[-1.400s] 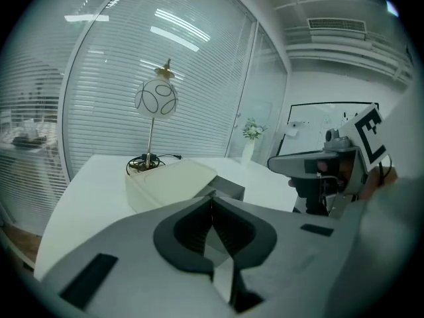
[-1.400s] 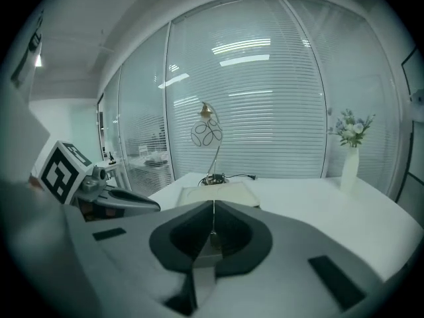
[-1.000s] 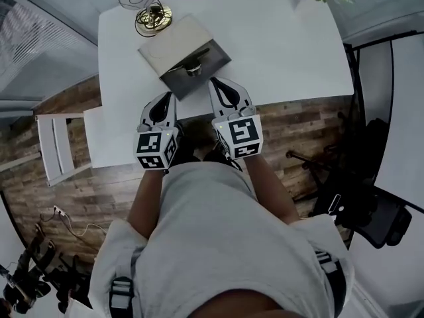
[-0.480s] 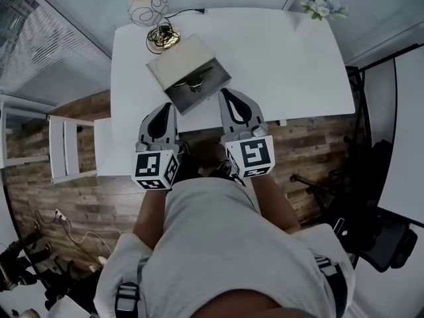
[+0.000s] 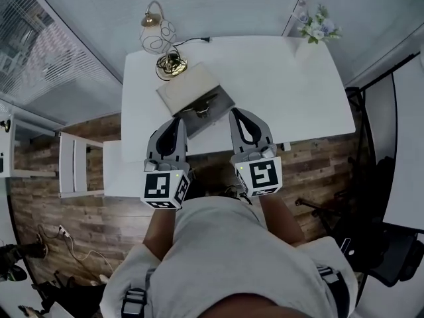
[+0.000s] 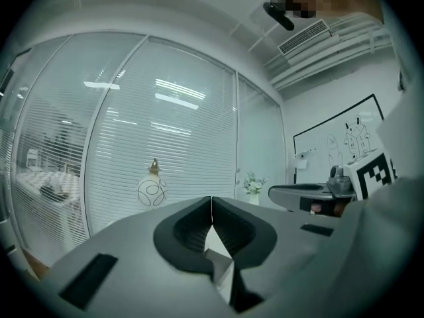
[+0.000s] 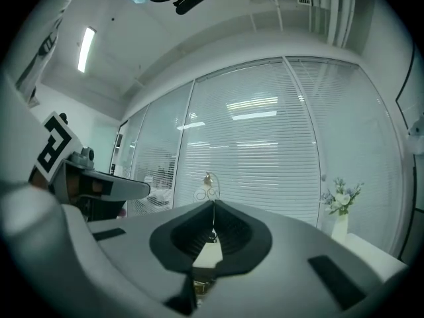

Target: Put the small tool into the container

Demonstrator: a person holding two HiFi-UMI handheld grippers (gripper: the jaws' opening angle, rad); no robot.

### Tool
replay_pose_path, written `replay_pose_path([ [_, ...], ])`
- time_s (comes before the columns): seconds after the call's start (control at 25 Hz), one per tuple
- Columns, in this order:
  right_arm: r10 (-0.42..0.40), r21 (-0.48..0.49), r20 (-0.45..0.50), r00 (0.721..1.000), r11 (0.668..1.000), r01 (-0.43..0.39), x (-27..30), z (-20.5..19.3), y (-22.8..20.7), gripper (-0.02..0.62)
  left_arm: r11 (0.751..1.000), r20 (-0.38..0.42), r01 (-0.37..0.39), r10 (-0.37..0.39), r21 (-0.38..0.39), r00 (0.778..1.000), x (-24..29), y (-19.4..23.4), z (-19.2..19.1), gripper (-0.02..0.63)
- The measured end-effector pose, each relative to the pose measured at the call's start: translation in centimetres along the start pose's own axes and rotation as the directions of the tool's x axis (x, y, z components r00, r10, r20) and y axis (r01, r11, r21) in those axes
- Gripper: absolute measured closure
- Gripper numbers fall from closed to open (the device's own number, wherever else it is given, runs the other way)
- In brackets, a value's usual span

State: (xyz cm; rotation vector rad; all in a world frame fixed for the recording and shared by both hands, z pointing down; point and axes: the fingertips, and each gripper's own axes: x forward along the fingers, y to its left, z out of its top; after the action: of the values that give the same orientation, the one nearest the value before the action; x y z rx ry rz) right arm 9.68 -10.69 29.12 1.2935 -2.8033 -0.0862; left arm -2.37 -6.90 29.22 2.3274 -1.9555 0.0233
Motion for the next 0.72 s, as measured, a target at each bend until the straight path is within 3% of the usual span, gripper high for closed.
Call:
replay_pose_path([
  [0.72,-0.029,-0.023,0.028,0.999,0.999,0.029,0.0,1.4,-0.7,0.569,1.0,0.005,0.001,-0.001,0.0,1.0,0.5,-0.1,0.1,0.581],
])
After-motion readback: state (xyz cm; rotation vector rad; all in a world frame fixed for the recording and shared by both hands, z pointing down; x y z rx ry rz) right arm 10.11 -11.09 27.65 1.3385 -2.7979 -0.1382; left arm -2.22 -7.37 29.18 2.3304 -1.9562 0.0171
